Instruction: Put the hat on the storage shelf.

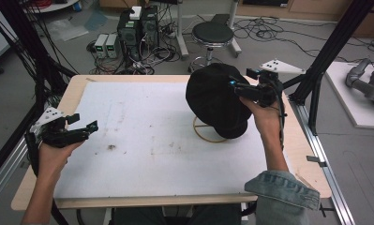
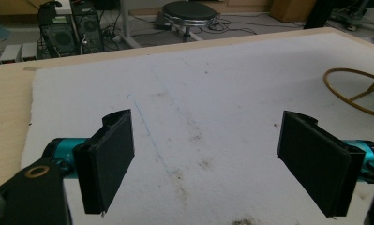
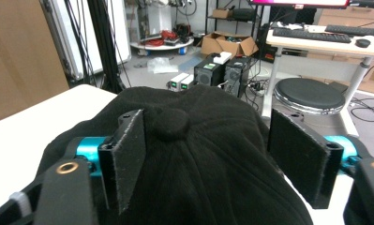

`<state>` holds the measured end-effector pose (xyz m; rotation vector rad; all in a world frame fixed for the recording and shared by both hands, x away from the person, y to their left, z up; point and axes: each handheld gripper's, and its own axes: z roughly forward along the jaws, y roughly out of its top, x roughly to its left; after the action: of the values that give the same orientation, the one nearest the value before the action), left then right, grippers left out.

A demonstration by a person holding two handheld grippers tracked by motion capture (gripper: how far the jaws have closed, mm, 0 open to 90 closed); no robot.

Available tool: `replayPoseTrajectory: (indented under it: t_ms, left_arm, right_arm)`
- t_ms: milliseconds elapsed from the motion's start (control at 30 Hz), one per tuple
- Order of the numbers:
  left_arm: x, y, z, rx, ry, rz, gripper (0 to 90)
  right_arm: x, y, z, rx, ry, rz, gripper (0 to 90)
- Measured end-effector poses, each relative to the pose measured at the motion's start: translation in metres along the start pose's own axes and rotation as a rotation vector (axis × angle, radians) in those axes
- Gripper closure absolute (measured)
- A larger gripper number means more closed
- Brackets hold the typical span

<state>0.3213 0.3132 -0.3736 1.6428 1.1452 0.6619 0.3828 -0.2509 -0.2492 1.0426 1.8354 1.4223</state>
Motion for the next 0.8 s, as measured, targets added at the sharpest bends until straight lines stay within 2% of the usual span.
replayPoseTrajectory:
  t_ms: [200, 467, 633, 800]
  left_arm:
    - [-0.001, 0.001, 0.001, -0.007, 0.000, -0.003, 19.2]
    - [-0.002, 0.000, 0.003, 0.003, -0.004, 0.001, 19.2]
    - [-0.002, 0.000, 0.003, 0.003, -0.007, 0.002, 19.1]
    - [-0.002, 0.000, 0.002, -0.001, -0.005, -0.002, 19.2]
  right_arm:
    - [-0.004, -0.010, -0.021, -0.034, -0.017, 0.020, 22.5]
    - [-0.007, -0.042, -0.046, -0.044, -0.045, 0.016, 17.8]
    - [-0.008, -0.062, -0.056, -0.055, -0.057, 0.038, 13.0]
    - [-0.004, -0.078, -0.063, -0.050, -0.060, 0.022, 12.7]
